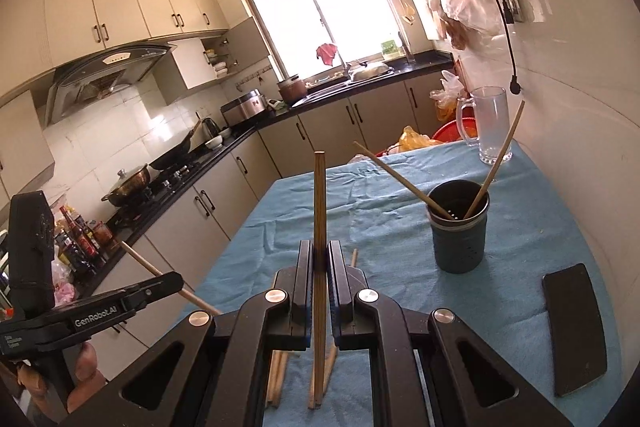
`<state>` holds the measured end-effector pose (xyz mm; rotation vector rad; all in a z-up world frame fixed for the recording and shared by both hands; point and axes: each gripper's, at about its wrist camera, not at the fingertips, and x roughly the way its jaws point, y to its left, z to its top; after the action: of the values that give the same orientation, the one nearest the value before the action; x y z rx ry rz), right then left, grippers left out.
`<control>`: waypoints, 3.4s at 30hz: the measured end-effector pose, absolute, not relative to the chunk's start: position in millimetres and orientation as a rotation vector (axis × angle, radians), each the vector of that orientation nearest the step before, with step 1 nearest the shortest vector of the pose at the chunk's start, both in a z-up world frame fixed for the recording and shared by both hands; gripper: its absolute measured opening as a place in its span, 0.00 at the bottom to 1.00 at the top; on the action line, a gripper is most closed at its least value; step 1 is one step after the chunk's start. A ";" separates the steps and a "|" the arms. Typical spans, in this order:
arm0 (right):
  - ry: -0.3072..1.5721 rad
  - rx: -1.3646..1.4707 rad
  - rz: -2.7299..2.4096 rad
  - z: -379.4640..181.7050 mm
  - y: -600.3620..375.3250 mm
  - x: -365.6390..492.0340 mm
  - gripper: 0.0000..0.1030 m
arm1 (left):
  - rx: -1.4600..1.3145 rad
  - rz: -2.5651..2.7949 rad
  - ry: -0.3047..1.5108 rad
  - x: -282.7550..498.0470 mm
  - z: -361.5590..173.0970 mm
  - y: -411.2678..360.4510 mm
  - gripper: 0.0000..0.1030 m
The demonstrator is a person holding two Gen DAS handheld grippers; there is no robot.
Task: Organize utensils
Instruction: 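Carry the chopstick upright in the left tool to the black cup while the right tool carries its own, then open the left tool to drop the chopstick into the cup while the right tool releases its own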
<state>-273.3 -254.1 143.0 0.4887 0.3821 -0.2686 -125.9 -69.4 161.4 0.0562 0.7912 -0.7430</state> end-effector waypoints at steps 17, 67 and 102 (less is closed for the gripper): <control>0.309 0.459 -0.272 173.2 -238.3 -312.3 0.07 | 0.076 -0.815 0.725 -161.2 187.1 -70.6 0.06; 0.147 0.599 -0.433 195.2 -366.3 -342.3 0.07 | 0.158 -0.941 0.669 -149.7 241.7 -206.6 0.06; 0.258 0.616 -0.619 141.4 -455.7 -256.3 0.07 | 0.201 -0.953 0.786 -86.2 180.7 -335.2 0.06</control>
<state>-256.3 -455.7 141.4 0.6160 0.2579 -0.6190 -86.2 -335.2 180.7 0.2008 0.7858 -0.9526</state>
